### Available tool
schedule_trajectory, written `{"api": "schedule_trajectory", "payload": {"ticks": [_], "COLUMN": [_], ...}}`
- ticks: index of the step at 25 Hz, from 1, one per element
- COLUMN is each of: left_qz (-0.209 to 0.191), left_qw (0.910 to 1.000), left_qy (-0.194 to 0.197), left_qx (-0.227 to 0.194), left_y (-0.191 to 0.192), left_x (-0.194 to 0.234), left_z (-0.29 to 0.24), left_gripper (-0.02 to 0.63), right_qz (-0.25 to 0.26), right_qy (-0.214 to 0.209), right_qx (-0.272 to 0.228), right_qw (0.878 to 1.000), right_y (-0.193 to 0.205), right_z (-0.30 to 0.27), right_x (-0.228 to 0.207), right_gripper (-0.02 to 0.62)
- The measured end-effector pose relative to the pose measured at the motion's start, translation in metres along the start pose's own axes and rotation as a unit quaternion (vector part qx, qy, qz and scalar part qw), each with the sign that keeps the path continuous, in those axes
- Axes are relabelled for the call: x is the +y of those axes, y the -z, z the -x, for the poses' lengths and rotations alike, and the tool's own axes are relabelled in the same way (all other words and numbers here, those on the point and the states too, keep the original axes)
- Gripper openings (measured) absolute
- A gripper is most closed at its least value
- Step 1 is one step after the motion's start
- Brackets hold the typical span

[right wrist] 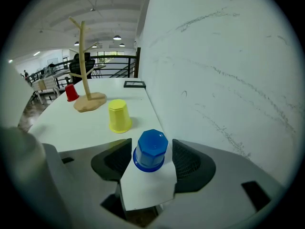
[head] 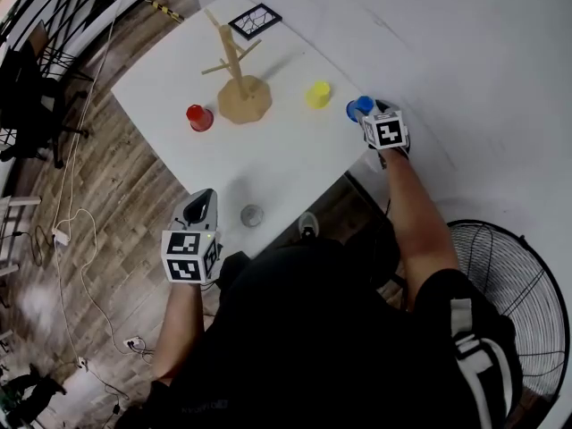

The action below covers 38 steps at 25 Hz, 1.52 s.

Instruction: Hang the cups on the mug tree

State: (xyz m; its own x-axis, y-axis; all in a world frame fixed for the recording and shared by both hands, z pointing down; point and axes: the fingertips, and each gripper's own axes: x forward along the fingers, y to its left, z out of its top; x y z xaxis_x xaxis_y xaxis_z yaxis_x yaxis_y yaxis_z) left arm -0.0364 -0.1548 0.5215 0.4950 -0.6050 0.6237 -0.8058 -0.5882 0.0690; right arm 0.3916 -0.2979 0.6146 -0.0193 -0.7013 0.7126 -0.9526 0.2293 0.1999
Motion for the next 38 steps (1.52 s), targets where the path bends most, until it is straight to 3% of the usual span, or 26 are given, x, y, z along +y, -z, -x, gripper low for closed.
{"api": "schedule_trajectory", "payload": {"ticks": [10, 18, 24, 30, 38], "left_qz": [0.011, 0.014, 0.013, 0.011, 0.014], "left_qw": [0.9998, 0.9997, 0.9997, 0.9994, 0.9986], "left_qy": [-0.017, -0.017, -0.017, -0.024, -0.037], "left_qx": [-0.003, -0.004, -0.013, -0.025, -0.034], "left_y": [0.001, 0.004, 0.0, -0.004, -0.011], "left_x": [0.003, 0.004, 0.006, 0.013, 0.019], "left_z": [0.007, 0.009, 0.012, 0.016, 0.03], "left_gripper": [0.015, 0.015, 0.015, 0.015, 0.015], "right_qz": [-0.003, -0.01, -0.056, -0.132, -0.158], "right_qy": [-0.026, -0.007, 0.0, -0.005, -0.059], "right_qx": [0.031, 0.028, -0.034, -0.109, -0.18], "right_qw": [0.999, 1.0, 0.998, 0.985, 0.969], "right_y": [0.006, 0.009, -0.009, -0.039, -0.102], "right_z": [-0.019, -0.006, 0.026, 0.066, 0.101], "right_x": [-0.002, -0.003, 0.0, 0.002, 0.027], "right_gripper": [0.245, 0.23, 0.23, 0.23, 0.23]}}
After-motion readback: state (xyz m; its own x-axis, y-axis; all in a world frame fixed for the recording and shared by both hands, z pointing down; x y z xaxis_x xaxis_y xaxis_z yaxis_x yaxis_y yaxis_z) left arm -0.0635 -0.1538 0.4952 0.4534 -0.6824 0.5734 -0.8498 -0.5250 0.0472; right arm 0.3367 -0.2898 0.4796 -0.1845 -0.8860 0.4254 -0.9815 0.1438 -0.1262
